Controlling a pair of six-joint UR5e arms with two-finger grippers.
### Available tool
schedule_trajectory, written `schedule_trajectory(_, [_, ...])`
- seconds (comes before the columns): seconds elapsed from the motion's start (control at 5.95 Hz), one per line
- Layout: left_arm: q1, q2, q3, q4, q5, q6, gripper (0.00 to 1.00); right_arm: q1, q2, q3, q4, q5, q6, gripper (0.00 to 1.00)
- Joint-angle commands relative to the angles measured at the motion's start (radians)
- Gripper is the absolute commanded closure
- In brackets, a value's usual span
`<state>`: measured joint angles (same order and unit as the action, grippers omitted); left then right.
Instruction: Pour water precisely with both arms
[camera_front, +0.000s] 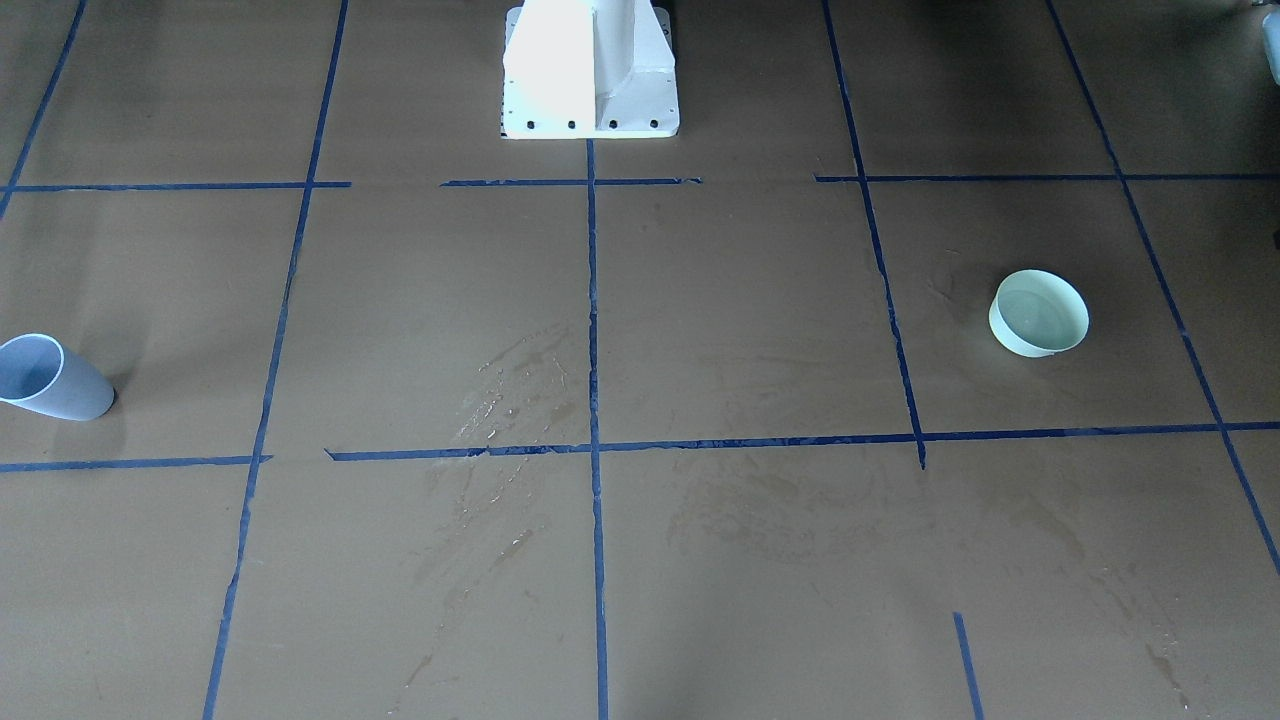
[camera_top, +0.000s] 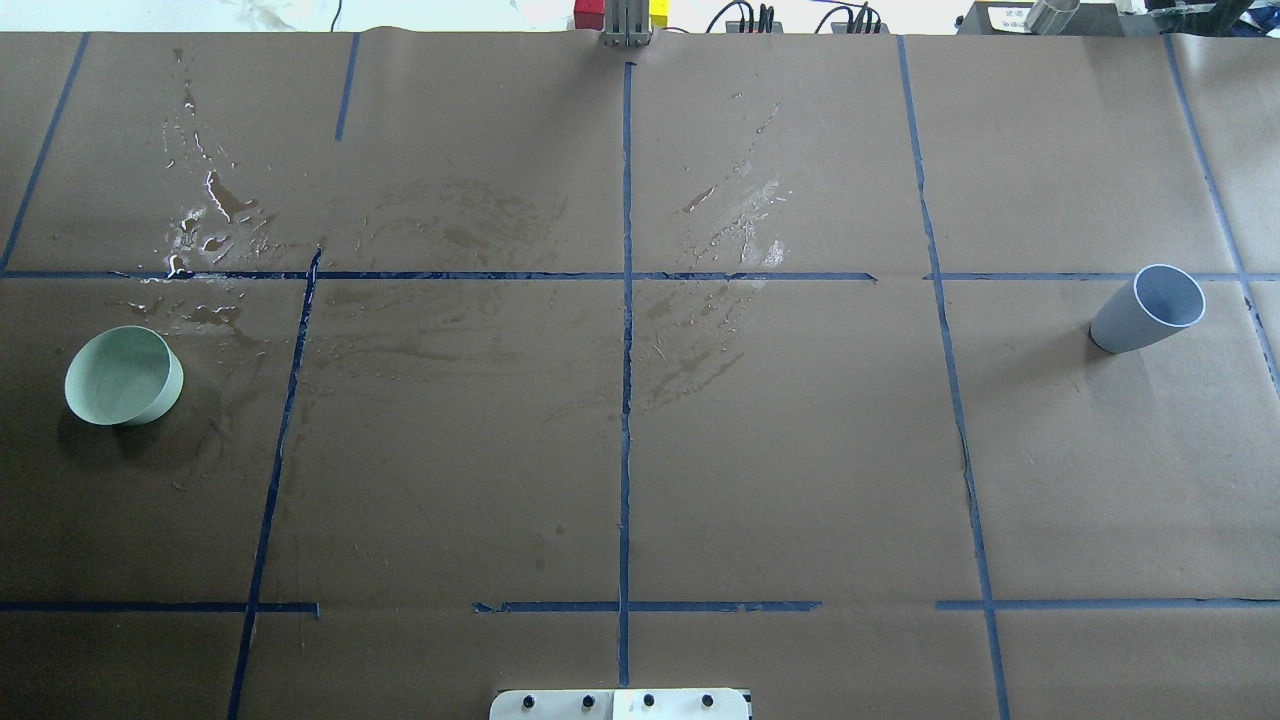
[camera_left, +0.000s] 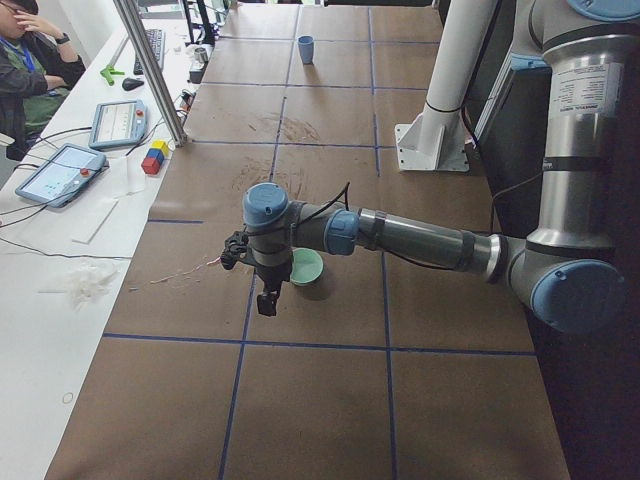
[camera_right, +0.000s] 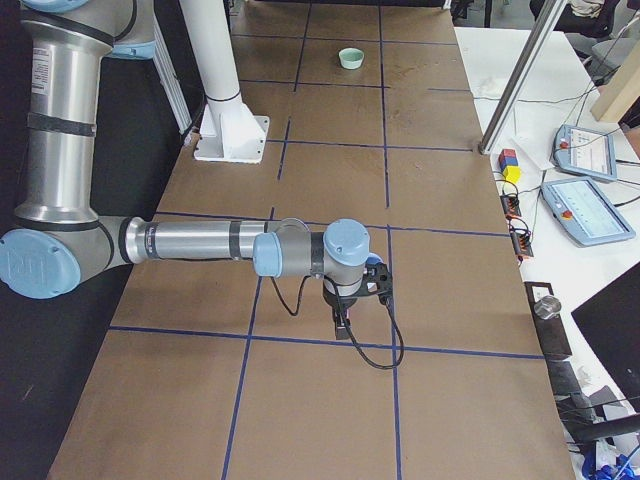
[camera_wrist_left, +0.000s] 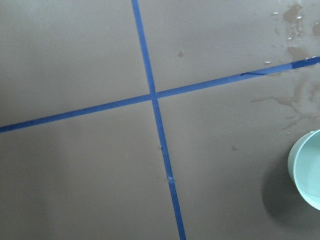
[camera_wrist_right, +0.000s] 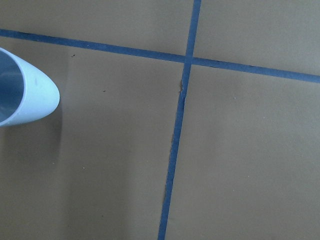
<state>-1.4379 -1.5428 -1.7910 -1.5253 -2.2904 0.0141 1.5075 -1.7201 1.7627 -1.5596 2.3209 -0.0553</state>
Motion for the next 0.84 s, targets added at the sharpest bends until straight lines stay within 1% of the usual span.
schedule_trajectory(0.0, [0.135,0.033,0.004,-0.153,-0.009,-0.345,0.0,-0.003,0.001,0.0,0.0,0.0,0.0,0.0])
schedule_trajectory(0.17, [0.218,0.077,0.045,-0.417,-0.003,-0.578,0.0,-0.004,0.001,0.0,0.0,0.002,0.0,0.0])
schedule_trajectory(0.34, [0.306,0.079,0.088,-0.594,-0.001,-0.797,0.0,-0.004,0.001,0.0,0.0,0.0,0.0,0.0])
schedule_trajectory(0.5, [0.341,0.079,0.143,-0.71,0.002,-0.886,0.0,-0.004,0.001,-0.002,0.0,0.0,0.0,0.0])
schedule_trajectory(0.67, [0.385,0.078,0.162,-0.76,0.031,-0.957,0.0,-0.004,0.001,-0.002,0.0,0.0,0.0,0.0])
